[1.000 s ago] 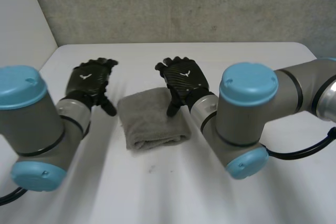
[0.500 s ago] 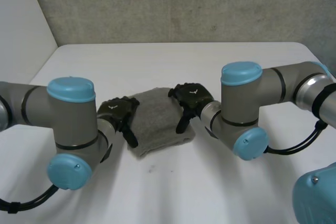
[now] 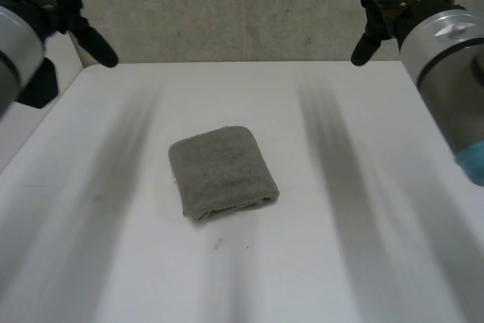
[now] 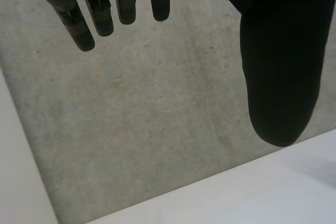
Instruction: Fold the towel.
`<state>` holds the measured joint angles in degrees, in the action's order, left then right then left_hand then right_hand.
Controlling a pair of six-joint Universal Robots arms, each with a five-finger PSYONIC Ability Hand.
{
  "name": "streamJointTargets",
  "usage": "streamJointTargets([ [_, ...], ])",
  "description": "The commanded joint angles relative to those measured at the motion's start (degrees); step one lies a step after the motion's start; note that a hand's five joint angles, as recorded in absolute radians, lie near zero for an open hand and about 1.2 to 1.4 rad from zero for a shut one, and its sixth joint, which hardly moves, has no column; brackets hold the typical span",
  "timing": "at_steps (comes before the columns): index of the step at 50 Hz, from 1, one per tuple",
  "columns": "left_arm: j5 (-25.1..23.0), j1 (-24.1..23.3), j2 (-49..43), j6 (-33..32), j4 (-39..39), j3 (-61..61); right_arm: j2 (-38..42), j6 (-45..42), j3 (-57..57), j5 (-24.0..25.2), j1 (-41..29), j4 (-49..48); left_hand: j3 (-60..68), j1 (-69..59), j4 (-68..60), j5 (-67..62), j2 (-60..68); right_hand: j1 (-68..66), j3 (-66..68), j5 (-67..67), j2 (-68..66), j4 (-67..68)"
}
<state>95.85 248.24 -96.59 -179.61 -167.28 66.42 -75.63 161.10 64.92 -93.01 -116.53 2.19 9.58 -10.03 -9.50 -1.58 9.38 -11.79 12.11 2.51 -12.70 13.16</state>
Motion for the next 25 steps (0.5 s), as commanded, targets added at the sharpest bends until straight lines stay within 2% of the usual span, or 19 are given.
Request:
streamJointTargets([
  [1, -0.5, 1.3, 2.8, 0.3, 5.7, 0.3, -2.6, 0.5, 1.9, 5.4, 2.0, 9.1, 0.4, 0.0, -0.5, 1.6, 0.6, 1.8, -2.1, -2.5, 2.7, -3.2],
  [7, -0.6, 1.2, 2.9, 0.3, 5.7, 1.9, -4.5, 4.9, 4.7, 6.0, 2.7, 9.2, 0.4, 0.0, -0.5, 1.6, 0.6, 1.8, -2.1, -2.5, 2.7, -3.2],
  [25, -0.7, 0.5, 2.9, 0.5, 4.9, 5.6, -7.3, 5.1, 10.8, 6.0, 2.2, 1.9, 0.4, 0.0, -0.5, 1.6, 0.6, 1.8, -2.1, -2.5, 2.7, -3.2],
])
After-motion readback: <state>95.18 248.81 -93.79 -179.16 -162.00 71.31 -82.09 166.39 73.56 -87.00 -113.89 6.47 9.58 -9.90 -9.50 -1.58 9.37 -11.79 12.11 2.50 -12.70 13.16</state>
